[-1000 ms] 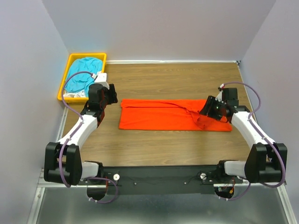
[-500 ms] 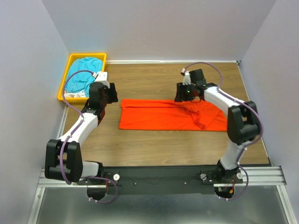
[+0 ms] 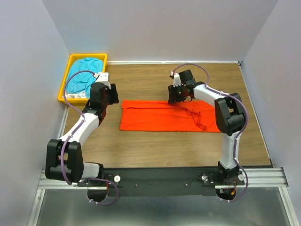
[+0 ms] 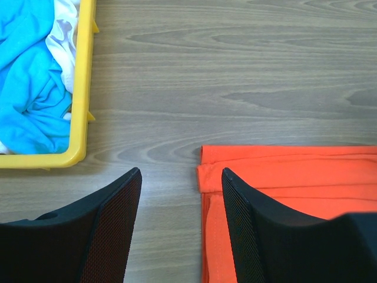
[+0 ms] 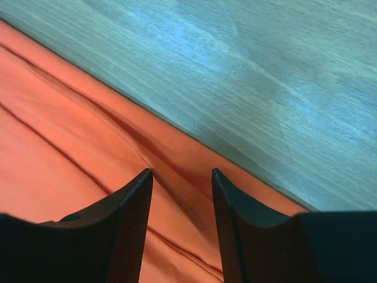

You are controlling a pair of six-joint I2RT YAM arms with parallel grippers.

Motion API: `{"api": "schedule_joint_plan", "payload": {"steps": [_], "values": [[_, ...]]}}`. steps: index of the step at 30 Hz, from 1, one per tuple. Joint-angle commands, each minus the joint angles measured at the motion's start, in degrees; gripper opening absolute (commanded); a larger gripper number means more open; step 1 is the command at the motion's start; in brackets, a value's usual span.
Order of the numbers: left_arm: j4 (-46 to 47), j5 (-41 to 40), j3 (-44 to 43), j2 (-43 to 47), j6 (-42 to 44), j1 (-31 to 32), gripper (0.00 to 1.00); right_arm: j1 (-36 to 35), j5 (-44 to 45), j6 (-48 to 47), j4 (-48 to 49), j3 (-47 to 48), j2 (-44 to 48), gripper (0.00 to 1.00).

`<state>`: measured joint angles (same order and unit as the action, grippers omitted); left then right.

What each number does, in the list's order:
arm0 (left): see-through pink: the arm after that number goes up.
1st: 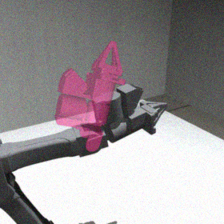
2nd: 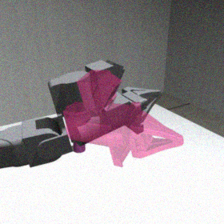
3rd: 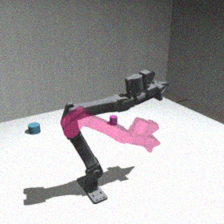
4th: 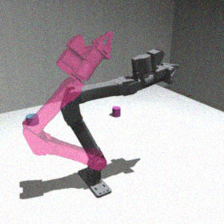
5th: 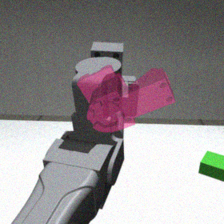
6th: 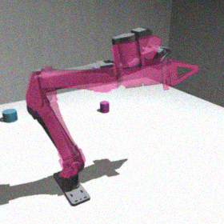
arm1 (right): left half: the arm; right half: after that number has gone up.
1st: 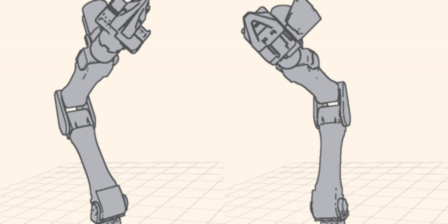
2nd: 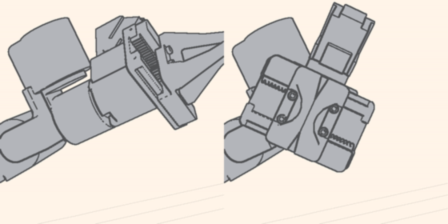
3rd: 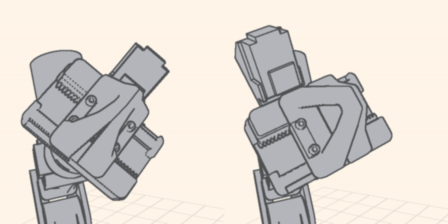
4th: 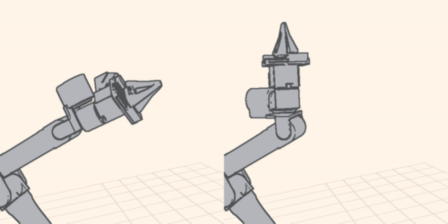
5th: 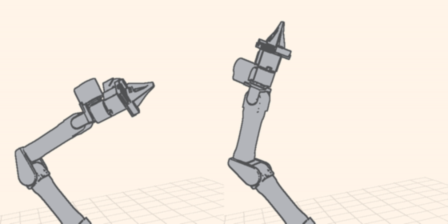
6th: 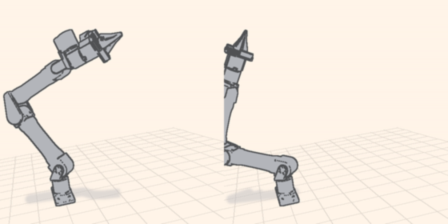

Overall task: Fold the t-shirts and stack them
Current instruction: Fold the tshirt

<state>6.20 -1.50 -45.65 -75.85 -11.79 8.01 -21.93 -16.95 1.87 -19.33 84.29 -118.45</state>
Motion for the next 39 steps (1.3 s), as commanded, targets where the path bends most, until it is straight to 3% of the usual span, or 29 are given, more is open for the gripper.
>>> {"api": "schedule_joint_plan", "payload": {"steps": [1, 8, 14, 26, 34, 39], "values": [[-0.66, 0.79, -1.99, -0.61, 0.63, 0.08, 0.64, -0.74, -3.09, -1.43, 0.00, 1.32, -0.20, 0.51], [-0.83, 1.23, -2.25, -1.31, 0.54, 0.08, 0.64, -0.83, -3.35, -3.36, -0.44, -2.11, 1.73, 0.41], [-0.84, 1.23, -2.34, -1.66, 0.54, 0.16, 0.64, -0.83, -3.35, -3.45, -0.44, -2.64, 2.53, 0.25], [-1.19, 1.23, -2.60, -2.37, 0.54, 0.16, 0.64, -0.74, -4.76, -3.63, -1.06, -5.01, 5.51, 0.26], [-1.27, 1.23, -2.78, -2.72, 0.54, 0.16, 0.64, -0.83, -8.89, -2.66, -2.20, -7.56, 6.83, 0.39], [-1.45, 2.99, -2.87, -2.98, 0.54, 0.16, 0.64, -0.83, -9.07, -2.22, -2.20, -9.23, 7.53, 0.40]]}}
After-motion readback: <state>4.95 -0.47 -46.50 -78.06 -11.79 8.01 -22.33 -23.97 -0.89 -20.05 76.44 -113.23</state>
